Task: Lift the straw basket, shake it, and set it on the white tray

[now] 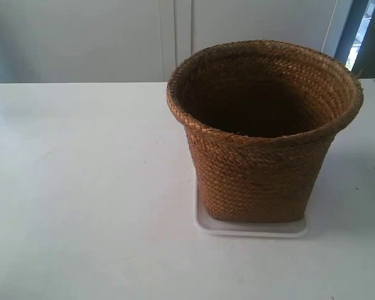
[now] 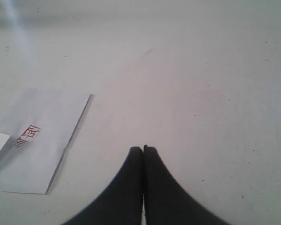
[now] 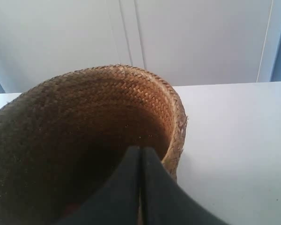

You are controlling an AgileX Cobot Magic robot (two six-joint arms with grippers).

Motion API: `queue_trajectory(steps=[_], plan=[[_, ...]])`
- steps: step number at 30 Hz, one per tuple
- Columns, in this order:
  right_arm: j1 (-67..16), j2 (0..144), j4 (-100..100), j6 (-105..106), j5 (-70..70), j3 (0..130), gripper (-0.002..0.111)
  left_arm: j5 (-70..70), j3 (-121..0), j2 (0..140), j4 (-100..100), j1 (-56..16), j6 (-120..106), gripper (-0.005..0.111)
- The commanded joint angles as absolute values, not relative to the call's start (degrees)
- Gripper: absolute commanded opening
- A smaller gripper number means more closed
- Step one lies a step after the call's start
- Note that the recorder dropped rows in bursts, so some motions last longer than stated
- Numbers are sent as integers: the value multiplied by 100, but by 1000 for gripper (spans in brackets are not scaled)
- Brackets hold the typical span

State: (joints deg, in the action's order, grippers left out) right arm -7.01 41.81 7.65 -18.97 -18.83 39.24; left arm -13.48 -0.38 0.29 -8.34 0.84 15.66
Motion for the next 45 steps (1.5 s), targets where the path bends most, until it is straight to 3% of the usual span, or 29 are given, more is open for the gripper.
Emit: queue_trajectory(steps=[1, 22, 38, 45], plan=[[-676, 3883, 800, -1910, -2113, 3773, 0, -1360, 0, 0, -845, 58, 1564, 0], [-117, 170, 1031, -748, -2110, 2041, 0, -1360, 0, 0, -845, 58, 1543, 0], [-117, 0, 1071, -729, -1618, 1192, 0, -1360, 0, 0, -845, 58, 1543, 0], [-117, 0, 342, 427, -1215, 684, 0, -1360, 0, 0, -845, 58, 1543, 0]])
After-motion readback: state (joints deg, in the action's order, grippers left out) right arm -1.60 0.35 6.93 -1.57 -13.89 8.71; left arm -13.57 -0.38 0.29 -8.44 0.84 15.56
